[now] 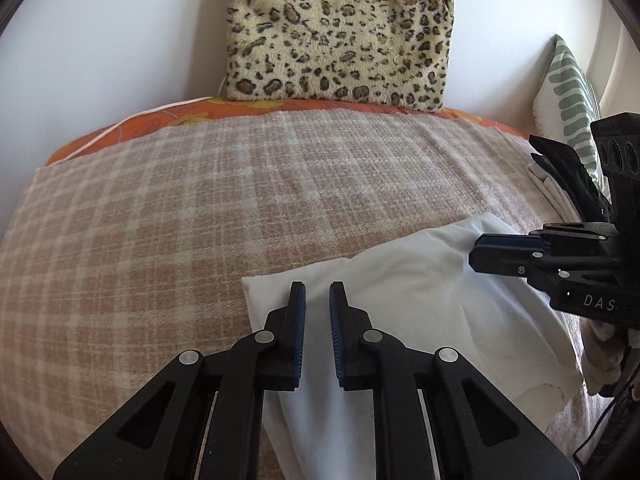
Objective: Fold small clothes
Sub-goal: 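Move both tools to opposite sides of the folded shirt bundle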
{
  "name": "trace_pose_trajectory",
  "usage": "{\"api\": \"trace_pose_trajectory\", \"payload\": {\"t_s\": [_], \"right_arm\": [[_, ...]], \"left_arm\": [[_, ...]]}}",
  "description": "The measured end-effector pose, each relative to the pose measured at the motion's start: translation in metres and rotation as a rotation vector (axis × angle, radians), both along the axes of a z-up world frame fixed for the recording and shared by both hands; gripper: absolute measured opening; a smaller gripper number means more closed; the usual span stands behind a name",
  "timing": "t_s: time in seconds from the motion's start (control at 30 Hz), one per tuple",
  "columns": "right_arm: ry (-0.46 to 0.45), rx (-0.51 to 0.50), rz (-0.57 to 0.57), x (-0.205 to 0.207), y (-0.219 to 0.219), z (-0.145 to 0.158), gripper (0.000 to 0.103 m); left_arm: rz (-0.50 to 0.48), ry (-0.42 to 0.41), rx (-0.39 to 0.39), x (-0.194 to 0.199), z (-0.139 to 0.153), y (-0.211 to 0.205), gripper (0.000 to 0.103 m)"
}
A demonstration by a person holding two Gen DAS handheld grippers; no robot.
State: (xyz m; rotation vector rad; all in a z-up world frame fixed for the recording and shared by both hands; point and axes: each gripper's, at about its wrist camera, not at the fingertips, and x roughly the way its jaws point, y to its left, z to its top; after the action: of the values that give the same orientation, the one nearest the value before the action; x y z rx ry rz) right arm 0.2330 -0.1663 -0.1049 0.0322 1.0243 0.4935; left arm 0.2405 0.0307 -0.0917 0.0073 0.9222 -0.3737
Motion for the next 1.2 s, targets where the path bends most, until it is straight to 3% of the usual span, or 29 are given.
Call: {"api": "trace_pose_trajectory", "payload": {"t_s": [0.1, 0.2, 0.3, 0.53, 0.7, 0.9, 0.93, 1.0, 1.03, 1.07, 1.2], "right_arm": [[-0.024, 0.039, -0.043, -0.002, -0.027, 0.009, 0.023], [-0.005, 0.126, -0.063, -0.003, -0.051, 0.014, 0.025], [-0.005, 0.146, -0.046, -0.011, -0.058, 0.018, 0.025], [-0.009, 0.102, 0.039, -0.036, -0.048, 0.020, 0.030], [0.011, 0.071, 0.065, -0.045, -0.045, 0.014, 0.030], [0.024, 0.115, 0.065, -0.050, -0.060, 0.015, 0.034], [0.019, 0.131, 0.052, -0.051, -0.064, 0.017, 0.038], [-0.005, 0.144, 0.028, -0.051, -0.074, 0.022, 0.042], [-0.020, 0.152, 0.013, -0.050, -0.078, 0.025, 0.051], [-0.035, 0.167, -0.003, -0.050, -0.084, 0.027, 0.061], [-0.073, 0.227, -0.048, -0.046, -0.098, 0.029, 0.082]], "left_arm": [[0.003, -0.008, -0.045, -0.017, 0.009, 0.018, 0.012], [-0.052, -0.007, -0.093, -0.040, 0.020, 0.023, 0.012], [-0.117, 0.000, -0.119, -0.070, 0.026, 0.019, 0.012], [-0.219, 0.036, -0.024, -0.132, 0.014, 0.000, 0.012], [-0.213, 0.094, -0.011, -0.154, -0.005, 0.002, 0.012], [-0.115, 0.084, -0.059, -0.167, 0.007, 0.020, 0.016], [-0.091, 0.089, -0.085, -0.169, 0.010, 0.025, 0.018], [-0.023, 0.099, -0.137, -0.168, 0.015, 0.033, 0.046], [0.010, 0.100, -0.160, -0.167, 0.017, 0.036, 0.052], [0.039, 0.097, -0.191, -0.166, 0.019, 0.040, 0.055], [0.106, 0.131, -0.343, -0.157, 0.020, 0.053, 0.055]]}}
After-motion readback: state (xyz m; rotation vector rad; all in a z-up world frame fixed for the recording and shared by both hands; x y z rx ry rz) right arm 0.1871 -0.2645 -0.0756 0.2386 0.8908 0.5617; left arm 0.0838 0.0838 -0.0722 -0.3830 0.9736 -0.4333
